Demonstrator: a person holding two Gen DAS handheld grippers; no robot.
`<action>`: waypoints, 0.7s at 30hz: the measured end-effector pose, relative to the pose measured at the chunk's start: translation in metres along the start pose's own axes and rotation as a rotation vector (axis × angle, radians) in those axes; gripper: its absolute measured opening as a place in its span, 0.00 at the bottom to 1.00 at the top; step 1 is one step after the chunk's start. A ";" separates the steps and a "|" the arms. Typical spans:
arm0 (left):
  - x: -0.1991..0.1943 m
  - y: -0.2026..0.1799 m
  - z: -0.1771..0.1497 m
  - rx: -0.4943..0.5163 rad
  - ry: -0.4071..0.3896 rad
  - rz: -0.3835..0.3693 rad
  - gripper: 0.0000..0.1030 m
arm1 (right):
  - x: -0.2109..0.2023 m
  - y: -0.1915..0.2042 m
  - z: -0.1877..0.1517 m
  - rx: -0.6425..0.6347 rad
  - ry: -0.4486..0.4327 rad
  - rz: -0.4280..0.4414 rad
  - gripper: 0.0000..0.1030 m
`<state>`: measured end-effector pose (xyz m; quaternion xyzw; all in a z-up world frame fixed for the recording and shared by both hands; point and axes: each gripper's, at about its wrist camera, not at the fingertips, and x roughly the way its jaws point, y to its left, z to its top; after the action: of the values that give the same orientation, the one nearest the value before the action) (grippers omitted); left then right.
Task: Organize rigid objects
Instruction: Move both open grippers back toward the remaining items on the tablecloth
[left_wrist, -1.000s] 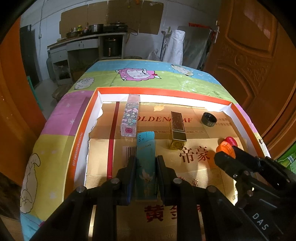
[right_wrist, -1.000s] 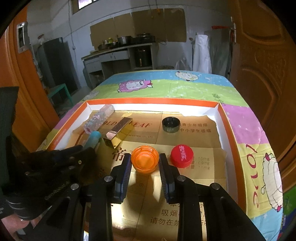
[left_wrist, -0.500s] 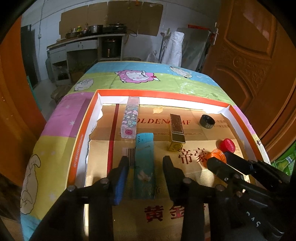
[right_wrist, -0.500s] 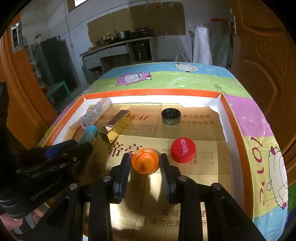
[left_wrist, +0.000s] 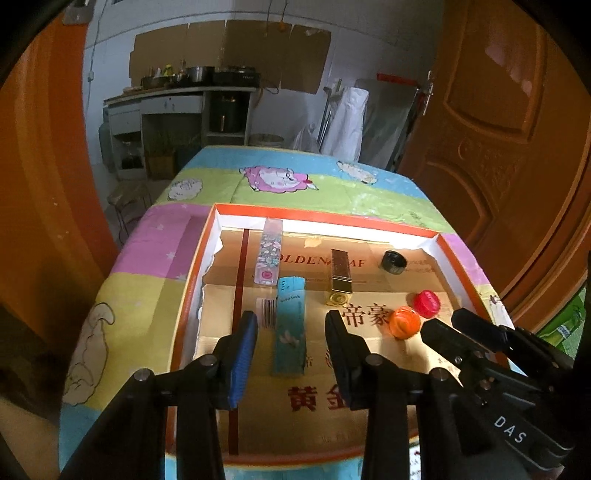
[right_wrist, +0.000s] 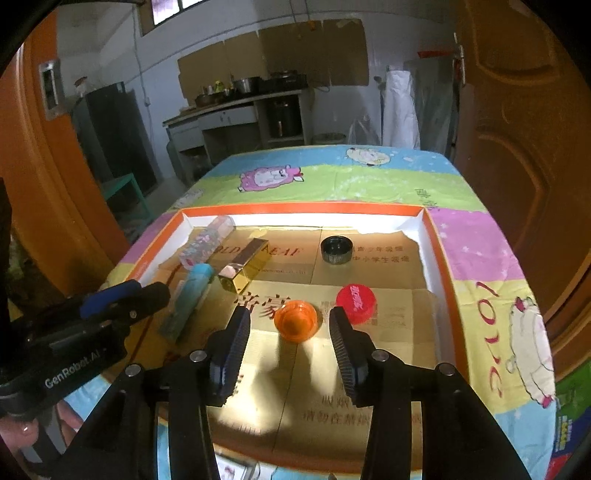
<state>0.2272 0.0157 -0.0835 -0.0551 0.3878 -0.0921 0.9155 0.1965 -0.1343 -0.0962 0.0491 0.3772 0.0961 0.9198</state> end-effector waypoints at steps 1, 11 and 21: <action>-0.003 -0.001 0.000 0.001 -0.001 -0.002 0.37 | -0.004 0.000 -0.002 0.005 0.000 -0.001 0.45; -0.045 -0.006 -0.012 0.005 -0.031 -0.015 0.37 | -0.047 0.005 -0.018 0.014 -0.005 -0.016 0.45; -0.078 -0.005 -0.030 0.011 -0.046 -0.030 0.37 | -0.083 0.014 -0.030 0.007 -0.025 -0.024 0.45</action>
<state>0.1518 0.0265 -0.0491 -0.0581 0.3650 -0.1066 0.9230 0.1158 -0.1378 -0.0586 0.0492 0.3667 0.0831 0.9253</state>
